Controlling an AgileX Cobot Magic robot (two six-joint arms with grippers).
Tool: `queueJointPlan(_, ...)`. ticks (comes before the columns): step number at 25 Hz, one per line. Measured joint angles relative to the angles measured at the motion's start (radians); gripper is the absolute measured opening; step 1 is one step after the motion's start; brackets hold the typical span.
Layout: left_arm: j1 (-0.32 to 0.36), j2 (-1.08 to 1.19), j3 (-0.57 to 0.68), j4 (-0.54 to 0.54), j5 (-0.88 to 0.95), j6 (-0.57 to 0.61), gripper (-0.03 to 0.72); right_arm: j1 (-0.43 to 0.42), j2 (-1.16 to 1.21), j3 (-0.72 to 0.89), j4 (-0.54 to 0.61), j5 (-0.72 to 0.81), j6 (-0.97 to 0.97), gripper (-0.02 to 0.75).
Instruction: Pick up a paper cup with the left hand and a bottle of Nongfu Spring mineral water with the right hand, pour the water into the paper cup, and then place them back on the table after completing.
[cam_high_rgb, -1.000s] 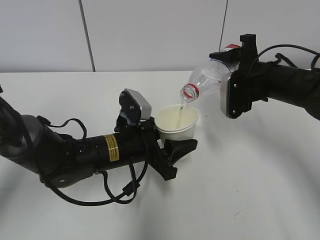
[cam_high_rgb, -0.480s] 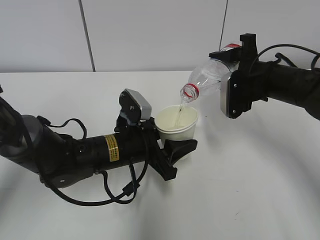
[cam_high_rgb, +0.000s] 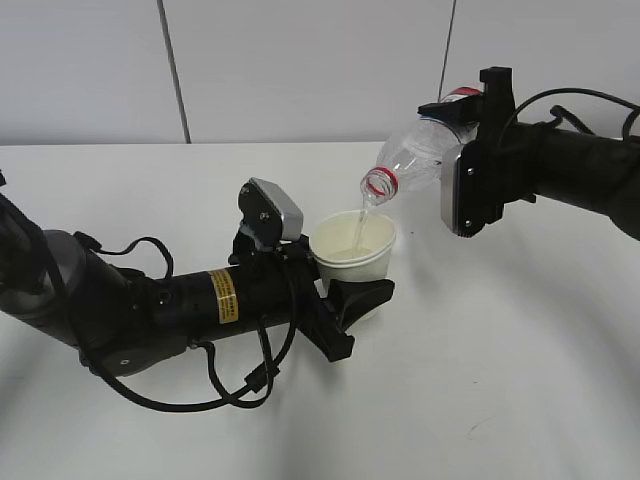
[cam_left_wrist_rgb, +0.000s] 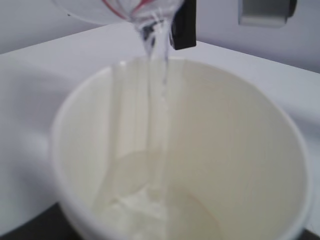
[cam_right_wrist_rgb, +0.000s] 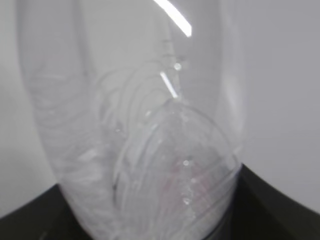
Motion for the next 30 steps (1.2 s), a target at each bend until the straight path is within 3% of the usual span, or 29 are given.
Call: queueJointPlan(30,0.000,0.000,0.000,0.000,0.001,0.000,0.393,0.000,0.000,0.000,0.002,-0.002,0.055,0.459)
